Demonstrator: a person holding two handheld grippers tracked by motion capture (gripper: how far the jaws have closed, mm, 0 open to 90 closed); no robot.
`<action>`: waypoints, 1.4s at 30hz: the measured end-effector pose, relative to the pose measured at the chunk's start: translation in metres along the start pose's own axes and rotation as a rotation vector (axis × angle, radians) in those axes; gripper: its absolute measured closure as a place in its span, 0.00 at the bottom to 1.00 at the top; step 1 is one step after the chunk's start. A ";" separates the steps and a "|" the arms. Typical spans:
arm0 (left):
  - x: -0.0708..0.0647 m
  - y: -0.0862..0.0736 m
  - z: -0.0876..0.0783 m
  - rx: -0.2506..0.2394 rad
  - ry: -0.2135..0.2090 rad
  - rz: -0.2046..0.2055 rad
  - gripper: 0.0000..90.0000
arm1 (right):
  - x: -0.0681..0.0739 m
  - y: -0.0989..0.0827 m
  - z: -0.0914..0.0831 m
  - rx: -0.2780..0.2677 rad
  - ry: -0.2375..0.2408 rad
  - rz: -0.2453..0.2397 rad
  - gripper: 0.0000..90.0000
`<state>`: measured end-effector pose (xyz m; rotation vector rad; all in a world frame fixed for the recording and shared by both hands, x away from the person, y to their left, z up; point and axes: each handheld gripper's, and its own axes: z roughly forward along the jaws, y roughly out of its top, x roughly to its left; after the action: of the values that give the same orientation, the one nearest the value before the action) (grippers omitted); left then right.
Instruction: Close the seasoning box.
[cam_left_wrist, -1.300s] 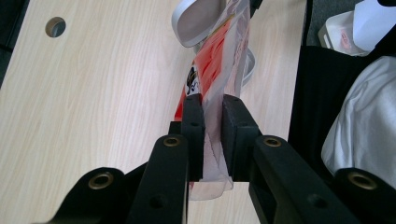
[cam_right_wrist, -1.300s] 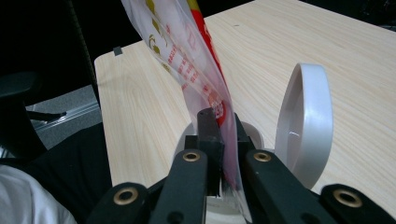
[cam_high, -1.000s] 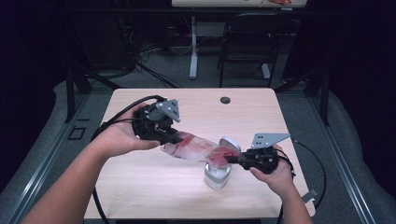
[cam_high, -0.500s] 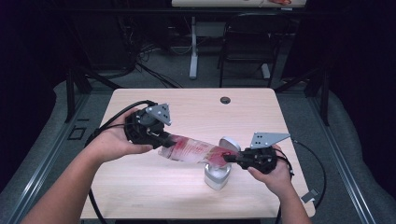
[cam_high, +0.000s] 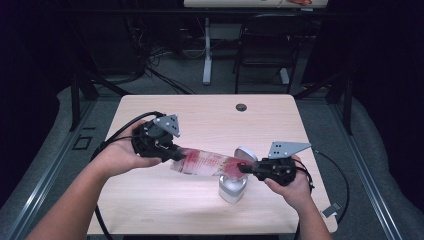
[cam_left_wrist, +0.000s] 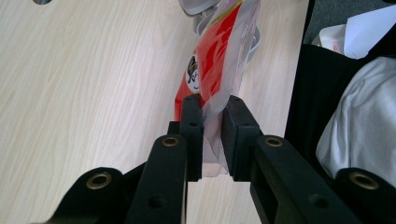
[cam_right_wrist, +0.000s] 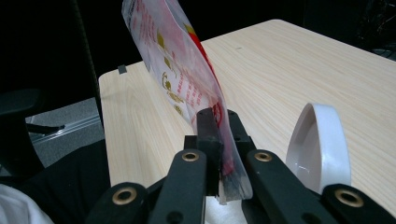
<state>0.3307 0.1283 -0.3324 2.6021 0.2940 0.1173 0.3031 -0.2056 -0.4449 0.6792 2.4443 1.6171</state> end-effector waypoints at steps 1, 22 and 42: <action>0.000 -0.001 0.000 -0.002 0.000 -0.003 0.89 | 0.000 0.000 0.000 -0.003 0.001 0.001 0.98; 0.001 -0.015 0.003 -0.018 -0.007 -0.026 0.90 | -0.003 -0.004 0.000 -0.034 0.011 0.022 0.89; 0.005 -0.035 0.008 -0.047 -0.019 -0.055 0.89 | -0.004 -0.009 0.008 -0.017 0.033 -0.002 0.71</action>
<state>0.3301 0.1552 -0.3563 2.5451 0.3513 0.0790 0.3071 -0.2040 -0.4571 0.6527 2.4504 1.6601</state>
